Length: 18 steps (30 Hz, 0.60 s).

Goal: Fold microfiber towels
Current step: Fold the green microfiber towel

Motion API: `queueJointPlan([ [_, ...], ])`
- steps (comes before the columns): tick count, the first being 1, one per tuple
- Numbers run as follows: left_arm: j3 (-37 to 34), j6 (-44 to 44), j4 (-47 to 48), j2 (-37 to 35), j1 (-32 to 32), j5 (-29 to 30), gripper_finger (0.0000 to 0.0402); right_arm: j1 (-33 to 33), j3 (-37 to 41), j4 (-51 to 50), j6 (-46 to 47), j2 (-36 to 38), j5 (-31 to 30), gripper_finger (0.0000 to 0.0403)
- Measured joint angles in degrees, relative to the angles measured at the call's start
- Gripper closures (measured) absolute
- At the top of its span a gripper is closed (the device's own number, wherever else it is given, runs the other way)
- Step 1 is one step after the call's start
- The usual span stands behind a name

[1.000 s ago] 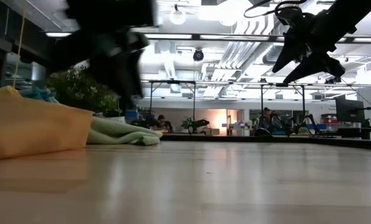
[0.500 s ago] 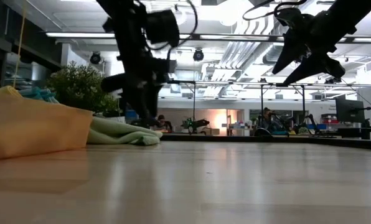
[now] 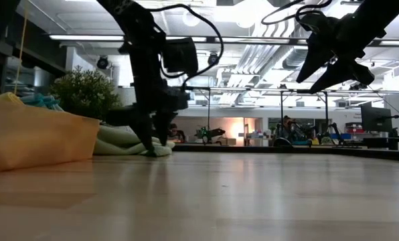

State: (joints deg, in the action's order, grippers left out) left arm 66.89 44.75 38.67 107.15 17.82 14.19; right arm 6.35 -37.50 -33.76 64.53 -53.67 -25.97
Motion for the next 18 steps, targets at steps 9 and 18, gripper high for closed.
queueJointPlan([
  [9,0.02,1.79,-3.17,0.68,0.28,2.74,0.0218,0.0,0.0,-0.28,0.16,0.0,0.01,0.0217],
  [18,4.46,0.01,-5.56,0.73,-1.84,2.23,0.0369,0.0,0.02,-0.46,1.25,0.0,0.01,0.0217],
])
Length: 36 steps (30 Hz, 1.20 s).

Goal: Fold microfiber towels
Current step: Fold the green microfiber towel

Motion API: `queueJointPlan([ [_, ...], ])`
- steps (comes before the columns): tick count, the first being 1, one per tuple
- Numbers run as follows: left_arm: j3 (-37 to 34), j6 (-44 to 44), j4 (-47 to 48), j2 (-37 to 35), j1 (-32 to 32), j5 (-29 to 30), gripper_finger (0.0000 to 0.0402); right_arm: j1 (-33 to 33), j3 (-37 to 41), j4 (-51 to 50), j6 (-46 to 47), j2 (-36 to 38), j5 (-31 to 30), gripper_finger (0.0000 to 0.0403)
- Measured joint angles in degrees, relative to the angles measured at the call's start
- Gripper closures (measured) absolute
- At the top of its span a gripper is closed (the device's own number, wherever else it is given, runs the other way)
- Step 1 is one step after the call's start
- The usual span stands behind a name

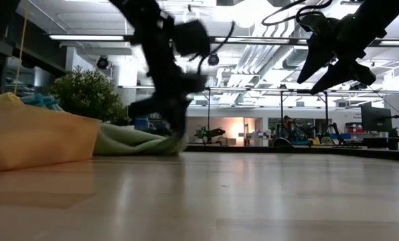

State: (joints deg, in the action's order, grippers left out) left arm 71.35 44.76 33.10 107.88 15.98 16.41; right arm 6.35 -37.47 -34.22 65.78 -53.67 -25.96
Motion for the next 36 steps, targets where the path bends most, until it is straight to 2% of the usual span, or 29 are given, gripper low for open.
queueJointPlan([
  [2,3.3,-1.29,0.27,0.0,-0.74,-1.03,0.039,0.0,0.0,0.11,0.0,0.0,-0.02,0.0217],
  [9,23.3,-3.17,1.35,0.01,-1.86,-1.17,0.0398,0.01,0.07,0.71,-2.8,1.34,-0.52,0.0217],
  [15,41.81,-6.38,6.04,-0.08,-0.56,-0.82,0.04,0.02,0.07,3.71,-9.2,7.88,-3.13,0.0217],
  [18,47.7,-11.05,11.31,-0.27,0.21,-2.69,0.0401,0.02,0.07,5.29,-12.26,11.28,-3.12,0.0217],
  [24,49.35,-21.92,23.38,0.14,0.92,-12.22,0.0401,0.02,0.07,5.84,-15.31,14.55,-3.08,0.0217],
  [28,49.34,-26.99,27.92,3.44,-0.91,-16.45,0.0401,0.02,0.07,5.81,-16.79,13.92,-2.46,0.0217],
  [36,49.33,-30.36,35.13,12.9,-8.83,-17.08,0.0401,0.02,0.07,4.42,-16.97,11.05,2.7,0.0217],
])
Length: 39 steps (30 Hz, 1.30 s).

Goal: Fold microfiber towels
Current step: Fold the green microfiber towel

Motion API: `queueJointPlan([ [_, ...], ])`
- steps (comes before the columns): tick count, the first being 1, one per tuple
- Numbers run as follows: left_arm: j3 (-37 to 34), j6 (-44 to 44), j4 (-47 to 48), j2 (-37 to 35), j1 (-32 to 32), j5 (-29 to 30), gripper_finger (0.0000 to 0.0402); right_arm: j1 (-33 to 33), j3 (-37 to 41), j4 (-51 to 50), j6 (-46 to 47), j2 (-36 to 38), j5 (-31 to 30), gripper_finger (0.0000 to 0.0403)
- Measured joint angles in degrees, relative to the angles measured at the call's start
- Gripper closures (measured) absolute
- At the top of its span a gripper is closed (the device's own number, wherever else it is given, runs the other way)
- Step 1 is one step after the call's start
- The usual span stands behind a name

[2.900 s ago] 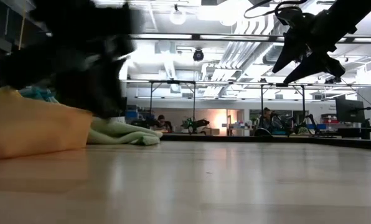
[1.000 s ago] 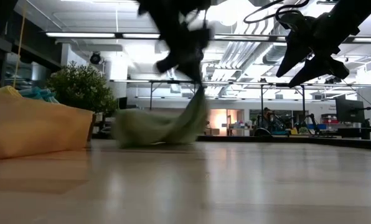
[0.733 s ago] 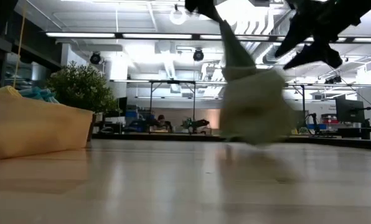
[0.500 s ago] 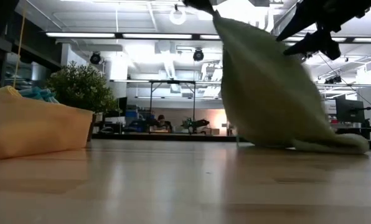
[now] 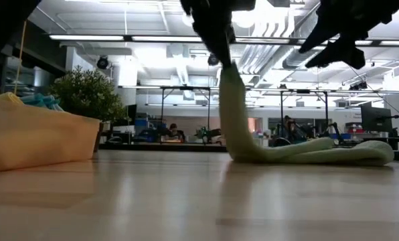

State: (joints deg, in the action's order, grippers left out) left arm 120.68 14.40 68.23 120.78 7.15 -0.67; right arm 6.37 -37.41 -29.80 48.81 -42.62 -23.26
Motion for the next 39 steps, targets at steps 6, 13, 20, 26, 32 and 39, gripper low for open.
queueJointPlan([
  [6,-0.02,-4.6,1.56,6.36,-4.15,1.3,0.0402,0.0,0.0,-3.19,0.11,-4.16,3.14,0.0217],
  [13,-6.17,-13.57,-4.24,5.34,-4.63,1.93,0.0402,-0.02,0.0,-9.82,-3.34,-9.57,4.95,0.0217],
  [20,-24.41,-23.18,-16.39,-5.99,-1.72,2.64,0.0401,-0.07,0.0,-12.65,-10.36,-10.64,5.45,0.0217],
  [26,-37.31,-36.31,-25.02,-15.47,1.41,5.94,0.0401,-4.98,1.88,-10.31,-21.55,-11.29,6.52,0.0217],
  [32,-43.05,-44.17,-26.51,-21.06,3.65,12.04,0.0401,-16.57,8.28,-0.99,-30.21,-11.42,13.53,0.0217],
  [39,-43.05,-42.47,-28.81,-19.97,6.18,7.8,0.0401,-28.05,11.22,10.44,-34.53,-13.87,20.7,0.0217],
])
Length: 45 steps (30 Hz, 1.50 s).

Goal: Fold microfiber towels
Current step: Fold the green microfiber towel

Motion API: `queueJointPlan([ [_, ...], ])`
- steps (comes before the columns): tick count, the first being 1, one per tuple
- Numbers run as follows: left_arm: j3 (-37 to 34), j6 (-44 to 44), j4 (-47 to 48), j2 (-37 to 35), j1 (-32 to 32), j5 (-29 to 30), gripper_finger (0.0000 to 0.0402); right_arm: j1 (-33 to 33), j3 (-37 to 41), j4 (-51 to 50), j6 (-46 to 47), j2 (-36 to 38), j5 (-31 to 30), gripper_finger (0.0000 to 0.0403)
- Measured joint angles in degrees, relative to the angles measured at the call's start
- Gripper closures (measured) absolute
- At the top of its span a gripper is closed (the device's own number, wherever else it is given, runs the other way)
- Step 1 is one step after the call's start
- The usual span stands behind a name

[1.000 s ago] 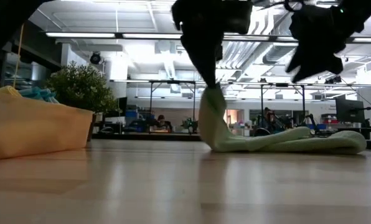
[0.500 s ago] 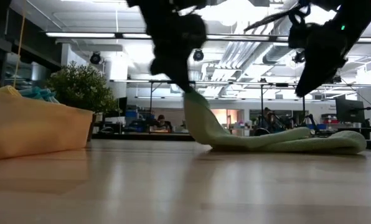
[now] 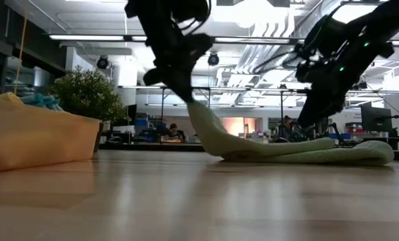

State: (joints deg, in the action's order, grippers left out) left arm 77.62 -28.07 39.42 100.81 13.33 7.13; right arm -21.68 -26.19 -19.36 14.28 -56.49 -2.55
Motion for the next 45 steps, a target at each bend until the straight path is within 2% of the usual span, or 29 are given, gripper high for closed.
queueJointPlan([
  [5,-0.06,-0.22,-2.5,0.94,1.08,-0.42,0.0401,-4.84,0.1,2.81,-3.04,-5.92,0.68,0.0217],
  [10,-0.13,-0.22,-5.72,0.92,1.72,-0.47,0.0401,-7.99,0.11,5.51,-5.52,-12.64,6.04,0.0217],
  [13,-0.13,0.58,-6.72,0.92,1.72,-0.46,0.0401,-8.76,0.12,5.84,-6.69,-15.84,6.44,0.0217],
  [22,-0.13,1.71,-6.5,0.92,1.17,0.01,0.0401,-9.5,0.12,10.18,-7.35,-17.77,7.1,0.022],
  [25,-0.13,1.09,-6.49,0.92,1.19,0.33,0.0401,-9.47,0.12,10.49,-8.65,-17.77,7.44,0.0238],
  [35,-0.13,-1.88,-6.47,0.92,1.21,1.12,0.0401,-9.67,0.12,9.8,-9.79,-17.77,5.82,0.0356],
  [39,-0.13,-2.04,-6.45,0.92,1.21,1.11,0.0401,-11.03,0.12,9.65,-7.63,-17.79,9.21,0.039],
  [42,-0.13,-3.1,-6.38,0.92,1.21,1.1,0.0401,-11.96,0.11,10.02,-7.22,-16.72,12.06,0.0396],
  [45,-0.13,-3.26,-6.34,0.92,1.21,1.1,0.0401,-12.64,0.01,9.59,-7.21,-14.13,11.94,0.0388],
])
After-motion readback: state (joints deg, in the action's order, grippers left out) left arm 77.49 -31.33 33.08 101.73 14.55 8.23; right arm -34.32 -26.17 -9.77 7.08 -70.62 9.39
